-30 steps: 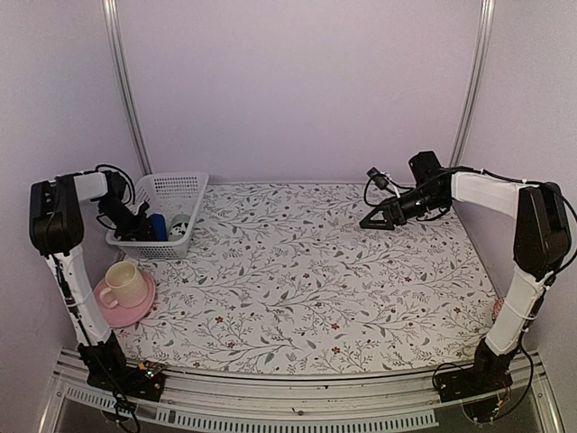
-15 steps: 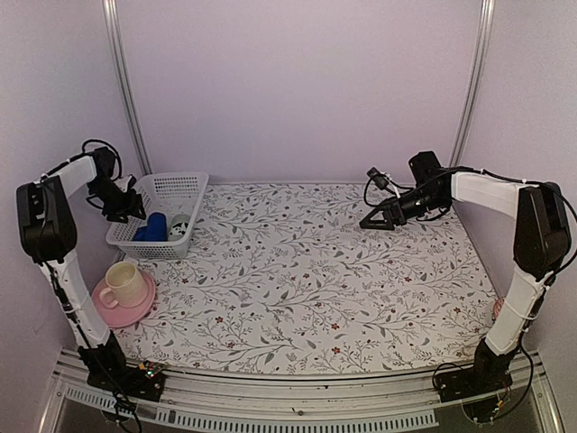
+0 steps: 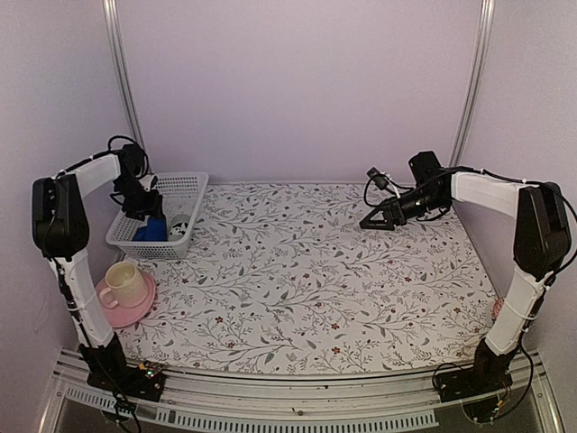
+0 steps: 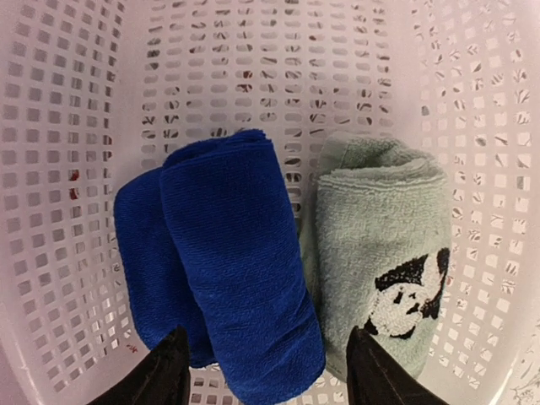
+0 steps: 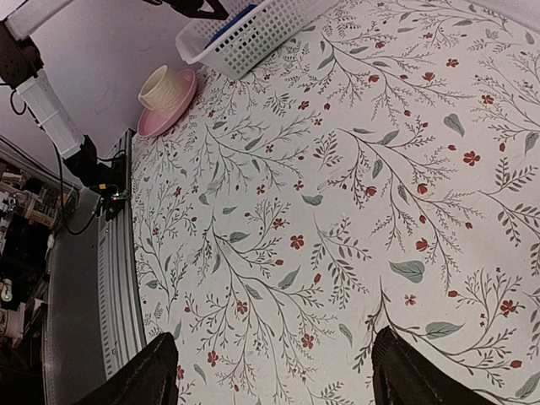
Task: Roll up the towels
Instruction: Smooth out the towel in the storage box.
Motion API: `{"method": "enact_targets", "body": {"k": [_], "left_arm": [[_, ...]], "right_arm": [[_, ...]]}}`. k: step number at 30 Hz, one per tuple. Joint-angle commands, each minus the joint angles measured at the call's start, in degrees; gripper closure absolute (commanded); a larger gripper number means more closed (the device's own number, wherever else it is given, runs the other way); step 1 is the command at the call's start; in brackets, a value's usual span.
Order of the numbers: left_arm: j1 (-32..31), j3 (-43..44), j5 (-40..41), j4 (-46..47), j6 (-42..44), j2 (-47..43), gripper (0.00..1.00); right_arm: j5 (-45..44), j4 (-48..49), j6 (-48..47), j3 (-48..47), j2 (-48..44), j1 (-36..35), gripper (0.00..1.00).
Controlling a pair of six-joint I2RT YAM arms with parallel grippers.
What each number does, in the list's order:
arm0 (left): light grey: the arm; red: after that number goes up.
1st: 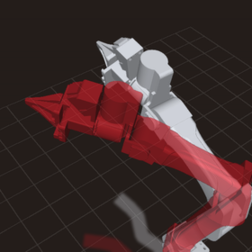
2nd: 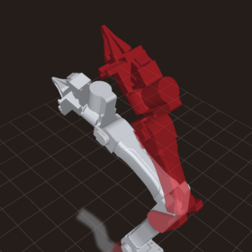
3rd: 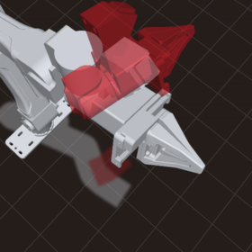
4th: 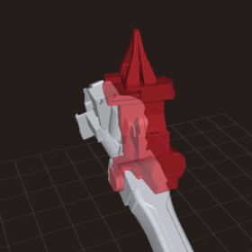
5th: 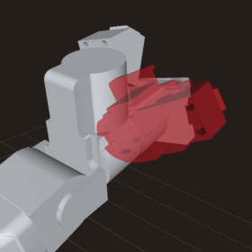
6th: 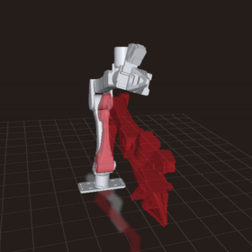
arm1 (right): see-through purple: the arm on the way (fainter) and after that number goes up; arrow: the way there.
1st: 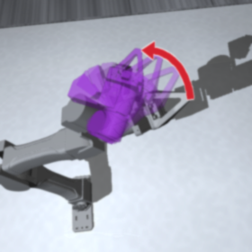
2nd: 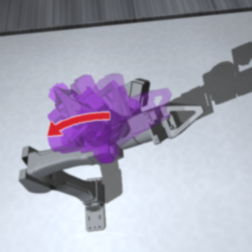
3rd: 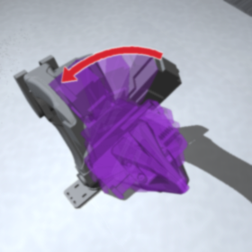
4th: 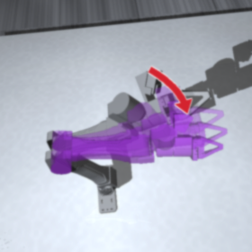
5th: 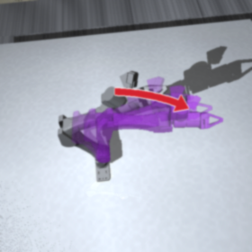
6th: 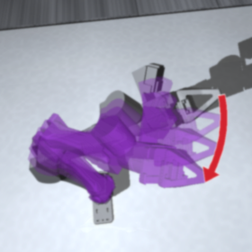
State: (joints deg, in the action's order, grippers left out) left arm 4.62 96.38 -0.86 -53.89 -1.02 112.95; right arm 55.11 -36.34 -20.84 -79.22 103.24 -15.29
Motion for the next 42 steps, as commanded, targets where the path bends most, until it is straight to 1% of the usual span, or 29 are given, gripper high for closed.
{"method": "enact_targets", "body": {"k": [1, 5, 12, 18, 26, 35, 42], "left_arm": [[-1.2, -0.1, 3.9, 1.0, -2.8, 3.4, 0.37], [-2.8, -1.0, 6.6, 1.4, -3.6, 3.8, 0.38], [-3.9, -1.9, 7.1, 2.0, -4.0, 4.6, 0.43], [-4.5, -2.3, 10.2, 3.3, -4.3, 2.6, 0.43], [-5.3, -2.5, 9.8, 4.9, -4.4, 0.5, 0.43], [-6.4, -3.3, 9.3, 5.1, -4.8, 2.3, 0.43], [-6.4, -4.2, 13.9, 5.3, -5.2, 4.4, 0.43]], "right_arm": [[0.6, -0.7, -0.8, -1.6, -2.3, 0.3, 0.21], [0.7, -0.7, -0.9, -1.6, -2.3, 0.3, 0.21], [0.7, -0.7, -0.9, -1.6, -2.2, 0.3, 0.21], [0.8, -0.7, -1.0, -1.6, -1.9, 0.3, 0.21], [0.7, -0.7, -1.0, -1.6, -1.5, 0.3, 0.21], [0.8, -0.7, -1.0, -1.6, -1.3, 0.3, 0.21], [1.1, -0.8, -1.1, -1.6, -1.2, 0.3, 0.21]]}}
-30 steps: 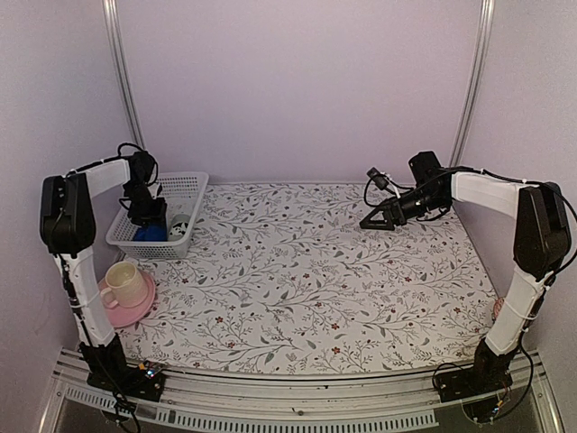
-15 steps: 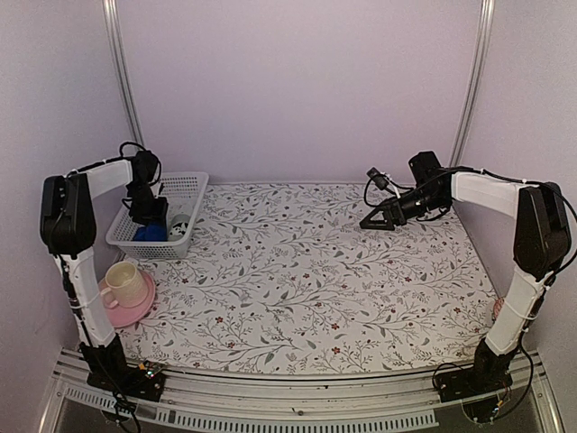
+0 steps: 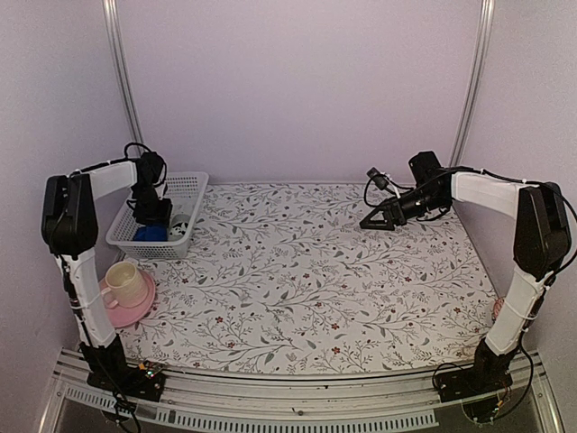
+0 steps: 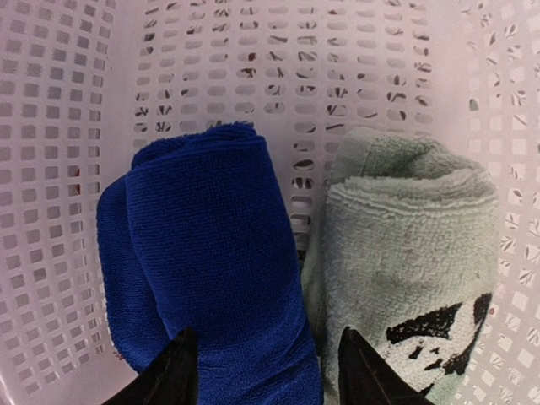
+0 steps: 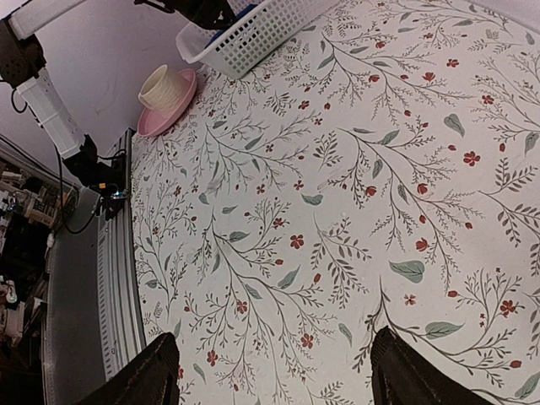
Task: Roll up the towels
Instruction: Smooth out the towel in the storage box.
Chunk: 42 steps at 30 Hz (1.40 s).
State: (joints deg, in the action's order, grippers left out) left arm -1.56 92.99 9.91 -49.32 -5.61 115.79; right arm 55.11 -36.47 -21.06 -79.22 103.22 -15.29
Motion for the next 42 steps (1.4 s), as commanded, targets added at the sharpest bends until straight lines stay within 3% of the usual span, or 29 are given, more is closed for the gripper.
{"method": "enact_targets", "body": {"k": [1, 22, 24, 29, 32, 42], "left_arm": [[-0.2, -0.9, 3.7, 0.7, -0.6, 1.6, 0.43], [3.7, -8.0, 1.8, 4.1, 0.1, 2.8, 0.42], [4.0, -8.7, 0.9, 4.8, 0.2, 3.0, 0.48], [4.8, -9.8, -3.4, 6.3, 0.2, 2.3, 0.78], [5.0, -10.4, -5.9, 7.0, 0.2, 1.1, 0.89], [5.4, -13.1, -15.3, 9.1, 1.3, -2.5, 0.98]], "right_arm": [[1.2, -0.7, -0.9, -1.6, -1.1, 0.3, 0.21], [1.5, -1.1, -1.4, -1.9, -1.2, 0.3, 0.22], [1.5, -1.2, -1.4, -1.9, -1.2, 0.3, 0.22], [1.6, -1.2, -1.3, -1.9, -0.9, 0.3, 0.22], [1.6, -1.3, -1.3, -1.9, -0.8, 0.3, 0.22], [1.8, -1.4, -1.7, -2.0, -1.0, 0.3, 0.22]]}}
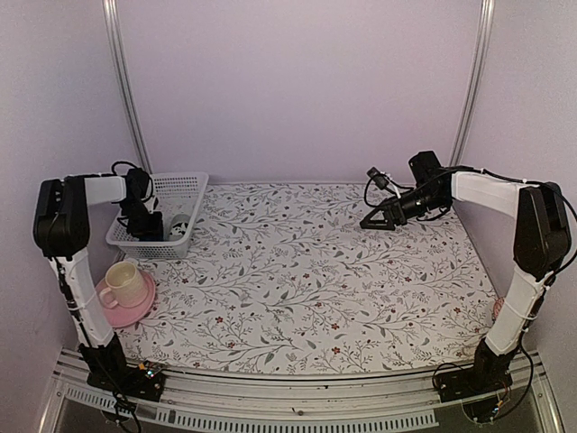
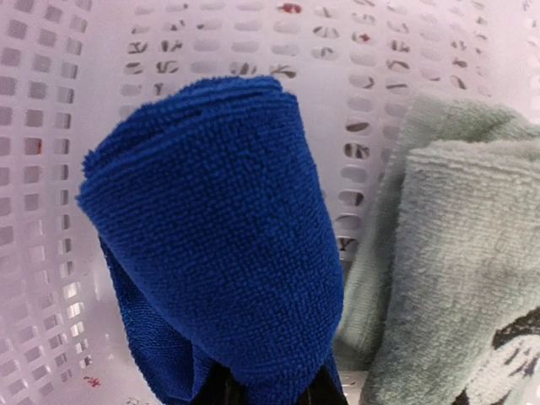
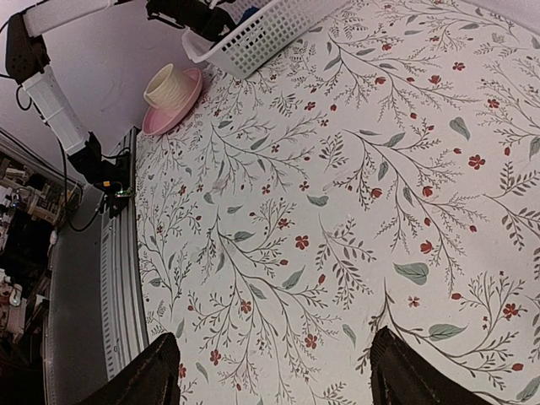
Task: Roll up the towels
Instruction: Smooth out the towel in the storage box.
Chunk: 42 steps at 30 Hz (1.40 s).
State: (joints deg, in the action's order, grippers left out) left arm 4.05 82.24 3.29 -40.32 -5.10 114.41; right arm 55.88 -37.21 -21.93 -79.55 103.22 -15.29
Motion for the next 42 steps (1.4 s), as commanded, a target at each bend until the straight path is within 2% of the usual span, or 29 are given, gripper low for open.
{"method": "enact_targets", "body": {"k": [1, 3, 8, 14, 16, 19, 23, 31, 34, 36, 37, 39, 40, 42], "left_arm": [[-0.1, -2.7, -9.8, 0.6, 0.8, -1.1, 0.98], [-0.1, -3.3, -11.7, 1.4, 0.7, -3.8, 0.99], [-0.2, -4.0, -16.8, 1.8, 1.5, -3.7, 0.98], [-0.4, -5.4, -16.7, 0.5, 4.4, -3.5, 0.95], [-0.6, -5.9, -17.1, 0.2, 5.4, -3.4, 0.88], [-0.8, -6.3, -16.4, 0.2, 5.7, -3.3, 0.66], [-0.9, -6.2, -14.8, 1.3, 5.0, -4.9, 0.47], [-0.9, -2.7, -12.6, 1.4, 3.8, -10.6, 0.32], [-0.9, -1.9, -12.5, 1.4, 3.8, -12.2, 0.20], [-1.1, -1.6, -12.2, 1.2, 3.5, -13.1, 0.06], [-1.3, -1.6, -12.1, 1.2, 3.2, -13.7, 0.03], [-2.5, -2.2, -11.6, 2.4, 2.7, -15.4, 0.03], [-3.8, -2.8, -10.8, 3.3, 2.3, -16.4, 0.03], [-6.0, -3.9, -8.9, 4.4, 1.5, -18.0, 0.03]], "right_arm": [[1.1, -0.7, -0.9, -1.7, -1.0, 0.3, 0.22], [1.1, -0.7, -0.9, -1.7, -1.0, 0.3, 0.22], [1.1, -0.8, -1.0, -1.7, -1.1, 0.3, 0.22], [1.1, -0.8, -1.0, -1.8, -1.1, 0.3, 0.22], [1.1, -0.8, -1.1, -1.8, -0.9, 0.3, 0.22], [0.8, -0.9, -1.3, -1.8, -1.0, 0.3, 0.22], [0.3, -1.0, -1.5, -1.8, -1.1, 0.3, 0.21], [-2.0, -1.1, -2.1, -2.0, -1.4, 0.4, 0.17], [-3.1, -1.4, -2.6, -2.4, -1.7, 0.7, 0.16], [-4.5, -2.0, -3.3, -3.0, -2.0, 1.1, 0.14], [-5.1, -2.3, -3.9, -3.2, -2.4, 1.4, 0.12], [-6.3, -2.6, -4.4, -3.5, -3.4, 2.9, 0.08], [-6.8, -2.6, -4.4, -3.7, -4.0, 3.7, 0.02], [-8.5, -2.5, -3.9, -3.7, -5.5, 5.5, 0.01]]}}
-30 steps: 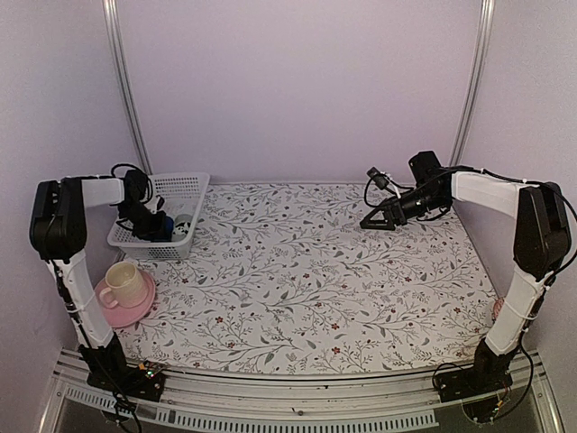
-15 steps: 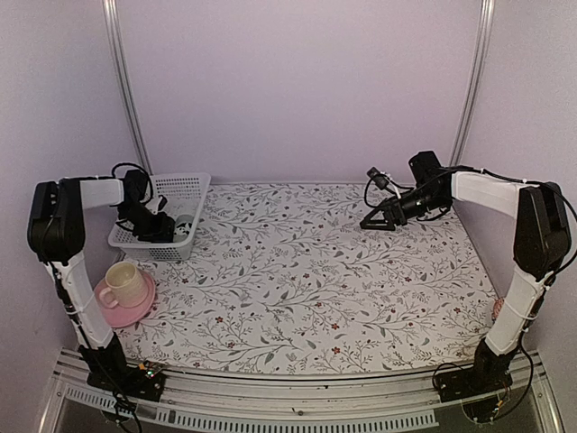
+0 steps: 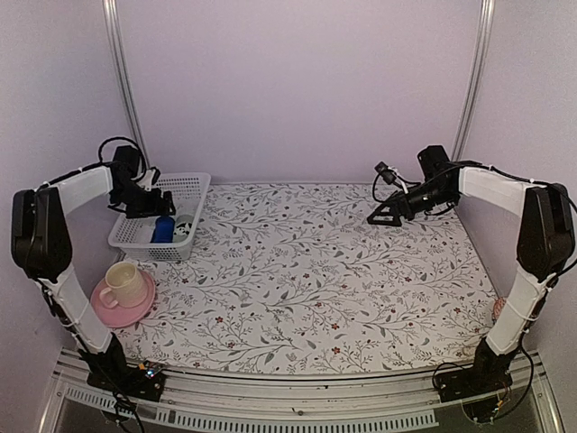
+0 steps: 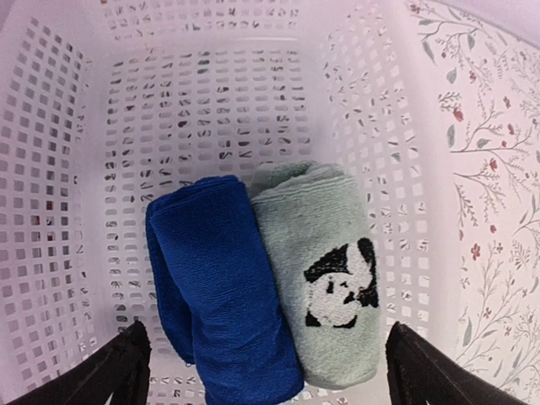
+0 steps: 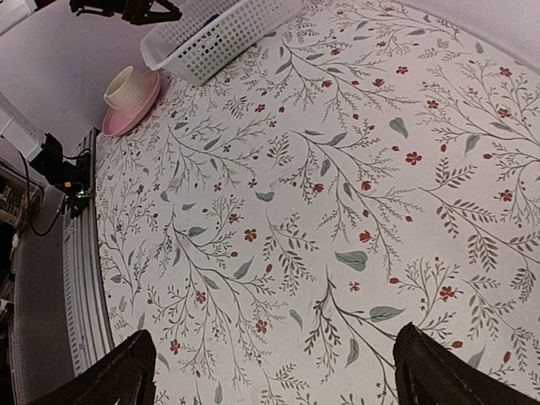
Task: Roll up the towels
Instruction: Smooth out the towel in the storage box.
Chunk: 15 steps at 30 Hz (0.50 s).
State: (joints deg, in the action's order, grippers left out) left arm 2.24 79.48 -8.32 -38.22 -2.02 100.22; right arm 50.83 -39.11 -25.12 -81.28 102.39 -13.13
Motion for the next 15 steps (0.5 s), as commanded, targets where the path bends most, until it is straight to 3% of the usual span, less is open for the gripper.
{"method": "enact_targets", "body": {"k": [1, 6, 15], "left_arm": [[-5.4, -1.6, 3.7, 2.7, -2.0, -4.6, 0.03], [-11.0, -5.2, 7.0, 6.6, -5.0, -8.8, 0.03], [-23.8, -10.4, 15.3, 11.2, -8.5, -18.2, 0.03]], "right_arm": [[-4.4, -0.4, -0.4, -1.7, -5.6, 4.1, 0.01], [-12.7, 1.0, 0.2, 1.6, -11.2, 7.2, 0.01], [-24.1, 7.9, 2.7, 13.6, -29.4, 12.5, 0.01]]}}
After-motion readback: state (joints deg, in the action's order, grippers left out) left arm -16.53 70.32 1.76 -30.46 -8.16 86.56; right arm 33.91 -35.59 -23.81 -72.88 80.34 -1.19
